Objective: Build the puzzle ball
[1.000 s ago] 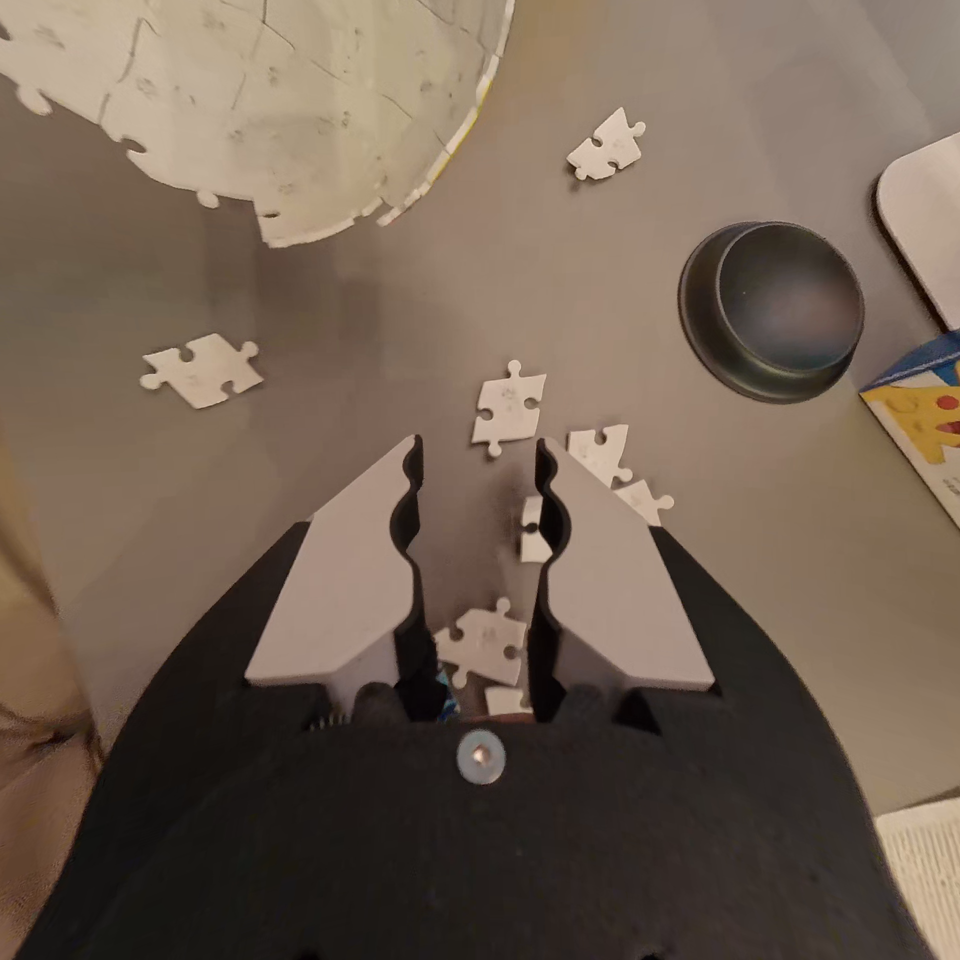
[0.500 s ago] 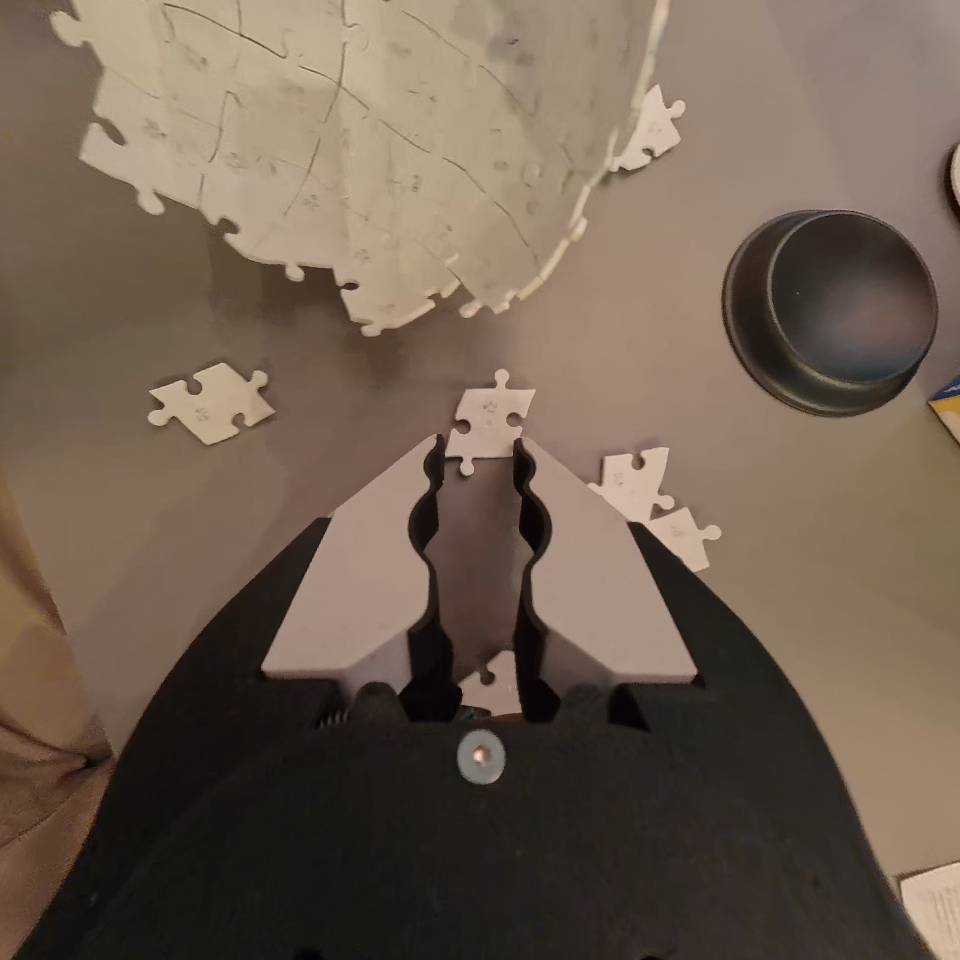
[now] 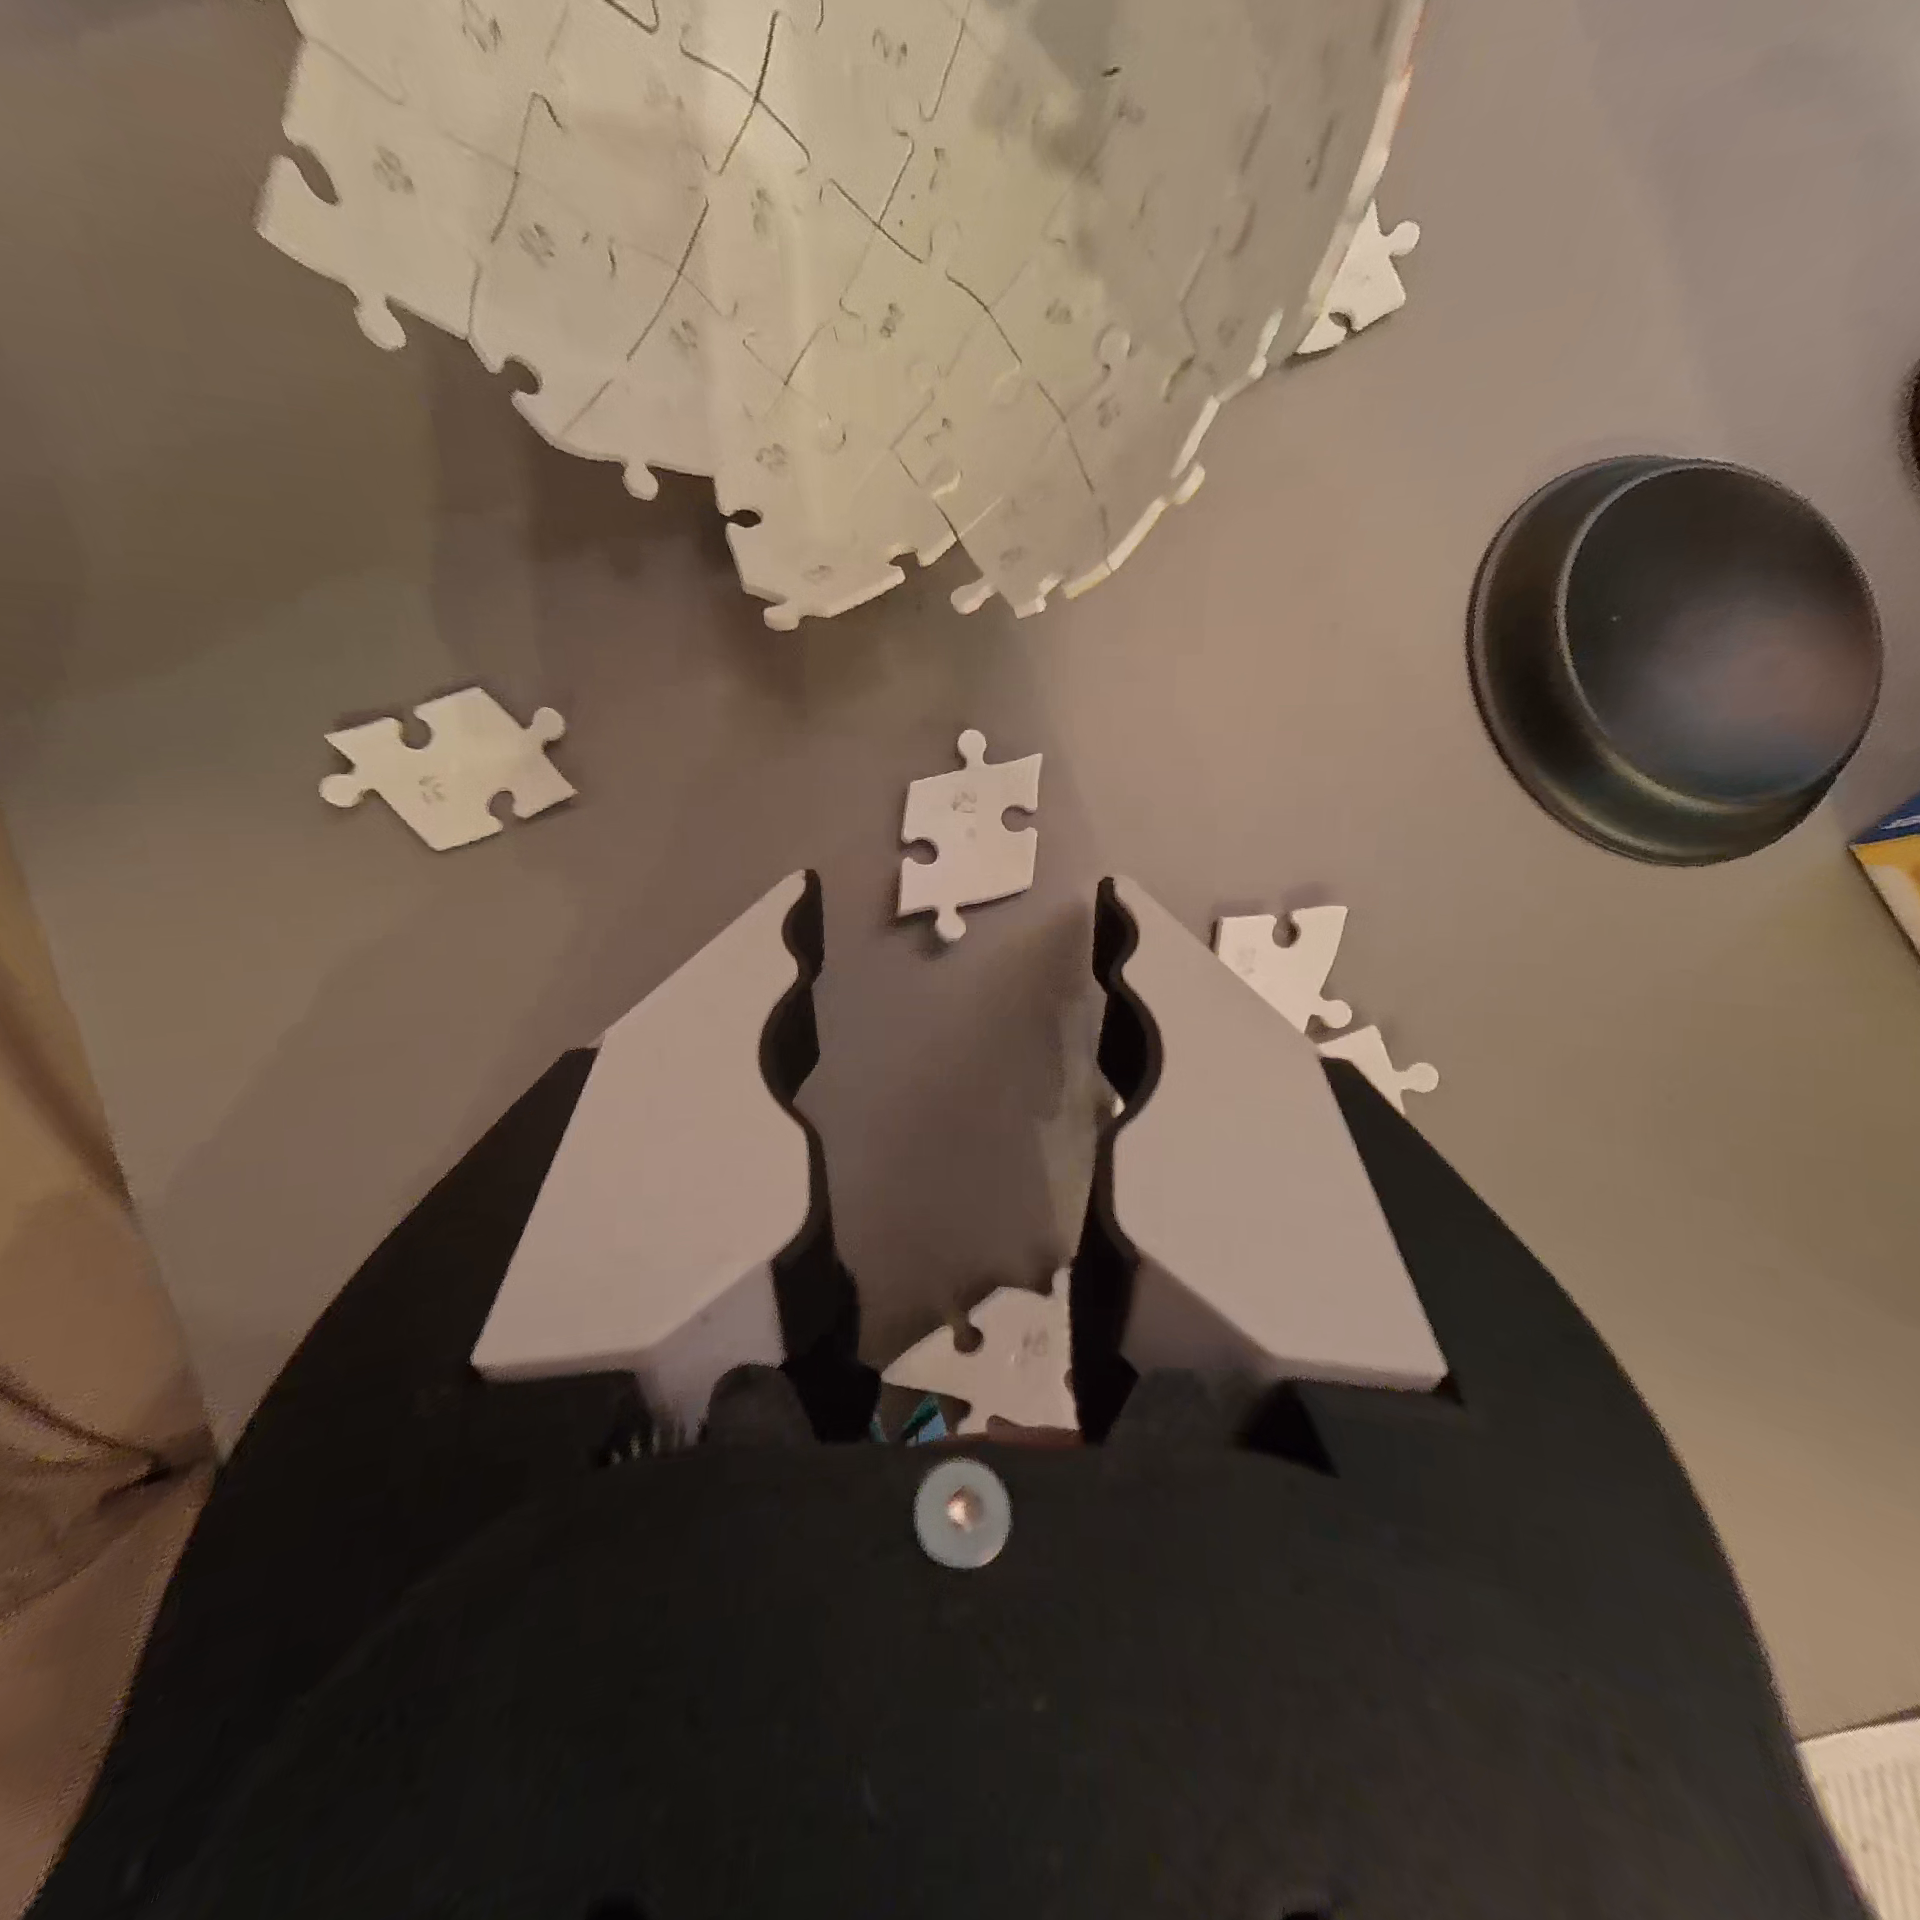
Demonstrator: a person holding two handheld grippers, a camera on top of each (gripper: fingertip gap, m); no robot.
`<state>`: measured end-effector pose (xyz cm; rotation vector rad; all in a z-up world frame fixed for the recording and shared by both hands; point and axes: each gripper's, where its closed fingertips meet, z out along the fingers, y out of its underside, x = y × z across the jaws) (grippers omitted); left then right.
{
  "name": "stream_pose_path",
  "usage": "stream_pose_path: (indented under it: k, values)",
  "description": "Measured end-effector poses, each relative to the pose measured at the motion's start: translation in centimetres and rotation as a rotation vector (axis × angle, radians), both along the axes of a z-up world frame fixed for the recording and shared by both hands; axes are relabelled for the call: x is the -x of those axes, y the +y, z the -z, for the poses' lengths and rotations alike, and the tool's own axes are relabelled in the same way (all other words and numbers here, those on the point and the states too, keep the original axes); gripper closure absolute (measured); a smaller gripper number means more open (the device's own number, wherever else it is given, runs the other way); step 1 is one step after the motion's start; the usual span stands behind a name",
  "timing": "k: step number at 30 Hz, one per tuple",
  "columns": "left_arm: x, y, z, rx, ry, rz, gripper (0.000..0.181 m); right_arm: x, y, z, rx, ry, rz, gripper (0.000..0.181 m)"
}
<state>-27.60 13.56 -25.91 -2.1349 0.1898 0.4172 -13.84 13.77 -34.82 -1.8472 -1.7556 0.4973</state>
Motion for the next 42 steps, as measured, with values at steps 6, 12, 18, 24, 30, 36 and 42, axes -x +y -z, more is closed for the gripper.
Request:
stream_pose_path:
  k: [6, 12, 18, 24, 30, 36, 42]
  values:
    - [0.1, 0.1, 0.2, 0.005, 0.000, 0.004, 0.178, 0.5, 0.0, 0.2, 0.047, 0.036, -0.017, 0.156]
    - [0.0, 0.3, 0.3, 0.012, 0.013, 0.010, 0.178, 0.4, -0.1, 0.1, 0.042, 0.037, -0.038, 0.157]
    - [-0.2, 0.4, 0.4, 0.020, 0.018, 0.008, 0.178, 0.5, -0.6, -1.0, 0.080, 0.090, -0.007, 0.157]
    - [-0.6, 0.5, 0.3, 0.021, 0.031, 0.019, 0.178, 1.1, -1.4, -2.9, 0.015, 0.123, -0.048, 0.157]
    - [-1.3, 0.7, 0.5, 0.041, 0.062, 0.052, 0.178, 1.2, -1.5, -2.3, -0.111, 0.044, -0.131, 0.157]
    - [-1.8, 1.0, 0.6, 0.057, 0.093, 0.071, 0.178, 1.2, -1.5, -1.6, -0.192, -0.023, -0.189, 0.157]
    - [-2.4, 1.1, 0.3, 0.067, 0.145, 0.090, 0.178, 1.5, -1.2, -1.3, -0.251, -0.067, -0.229, 0.157]
